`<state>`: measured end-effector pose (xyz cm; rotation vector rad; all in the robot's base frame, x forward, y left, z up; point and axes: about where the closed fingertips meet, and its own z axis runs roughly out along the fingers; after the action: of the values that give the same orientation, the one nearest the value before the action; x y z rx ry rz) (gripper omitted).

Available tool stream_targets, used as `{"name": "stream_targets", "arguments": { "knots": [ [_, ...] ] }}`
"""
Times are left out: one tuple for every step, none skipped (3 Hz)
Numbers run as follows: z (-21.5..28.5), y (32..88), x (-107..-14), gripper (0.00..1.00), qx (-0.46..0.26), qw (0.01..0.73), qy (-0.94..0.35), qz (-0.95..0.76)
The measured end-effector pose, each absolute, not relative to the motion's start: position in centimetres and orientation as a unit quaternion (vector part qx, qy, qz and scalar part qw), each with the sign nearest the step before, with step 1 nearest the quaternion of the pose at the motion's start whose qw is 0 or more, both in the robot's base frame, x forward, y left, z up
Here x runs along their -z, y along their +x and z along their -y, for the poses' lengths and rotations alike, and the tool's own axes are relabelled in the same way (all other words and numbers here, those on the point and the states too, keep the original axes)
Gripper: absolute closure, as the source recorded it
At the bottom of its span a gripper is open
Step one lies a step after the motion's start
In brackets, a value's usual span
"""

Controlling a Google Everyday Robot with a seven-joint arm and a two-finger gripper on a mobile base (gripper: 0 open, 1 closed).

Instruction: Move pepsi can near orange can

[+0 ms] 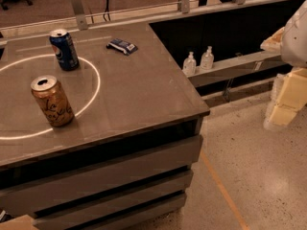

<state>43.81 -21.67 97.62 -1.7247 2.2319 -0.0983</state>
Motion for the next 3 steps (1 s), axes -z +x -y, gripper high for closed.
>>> {"name": "stream_targets", "arguments": {
  "knots": [
    [21.7,43.8,-97.6,0.00,0.034,0.159,-0.603,-0.781],
    [21.3,44.3,-98.6,0.00,0.019,0.190,-0.598,-0.778],
    [21.1,47.1,-98.9,0.00,-0.015,0.257,-0.593,-0.763]
  ]
}}
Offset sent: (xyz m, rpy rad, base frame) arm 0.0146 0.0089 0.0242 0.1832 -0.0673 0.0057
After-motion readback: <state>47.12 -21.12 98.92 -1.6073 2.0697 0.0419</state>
